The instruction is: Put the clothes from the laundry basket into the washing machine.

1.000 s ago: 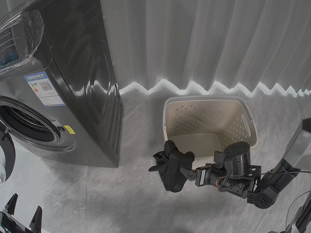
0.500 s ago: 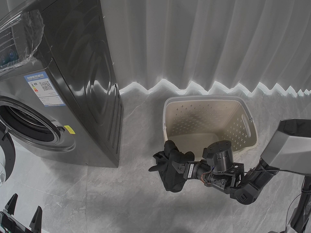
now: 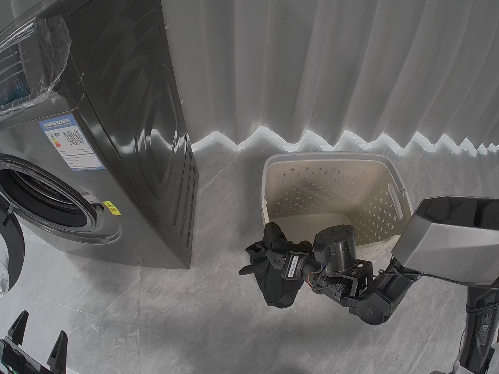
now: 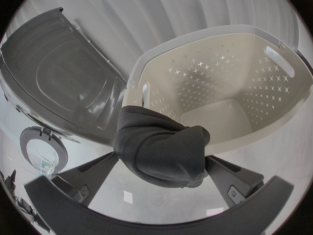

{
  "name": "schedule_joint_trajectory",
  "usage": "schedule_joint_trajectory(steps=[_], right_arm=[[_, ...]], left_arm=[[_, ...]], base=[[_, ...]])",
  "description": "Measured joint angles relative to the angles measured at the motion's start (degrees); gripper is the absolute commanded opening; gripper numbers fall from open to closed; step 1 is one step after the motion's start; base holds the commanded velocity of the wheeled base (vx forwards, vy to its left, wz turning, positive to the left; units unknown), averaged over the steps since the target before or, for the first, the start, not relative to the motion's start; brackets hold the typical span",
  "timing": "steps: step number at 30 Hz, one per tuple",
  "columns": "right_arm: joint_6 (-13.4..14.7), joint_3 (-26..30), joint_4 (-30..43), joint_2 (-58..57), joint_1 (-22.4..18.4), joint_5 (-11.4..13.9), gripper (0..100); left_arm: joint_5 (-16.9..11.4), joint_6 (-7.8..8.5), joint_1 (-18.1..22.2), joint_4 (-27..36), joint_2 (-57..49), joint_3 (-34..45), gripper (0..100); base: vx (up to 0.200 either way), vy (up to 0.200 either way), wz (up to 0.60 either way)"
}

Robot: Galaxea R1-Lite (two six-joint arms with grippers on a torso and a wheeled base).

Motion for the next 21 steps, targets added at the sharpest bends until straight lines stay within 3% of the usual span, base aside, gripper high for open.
schedule_joint_trajectory(steps=[1,12,21], right_arm=[[0.0,-0.1,-0.9,0.4,-0.1,0.0,0],[0.0,1.1,-3.0,1.0,0.3,-0.3,0],[-0.4,6.4,-3.2,-6.1,2.4,-0.2,0]], left_arm=[[0.0,-0.01,0.0,0.0,0.0,0.0,100],[0.0,-0.04,0.0,0.0,0.0,0.0,100],[0.0,-0.09,0.0,0.0,0.0,0.0,100]], base=[[0.0,0.0,0.0],[0.0,0.0,0.0],[0.0,0.0,0.0]])
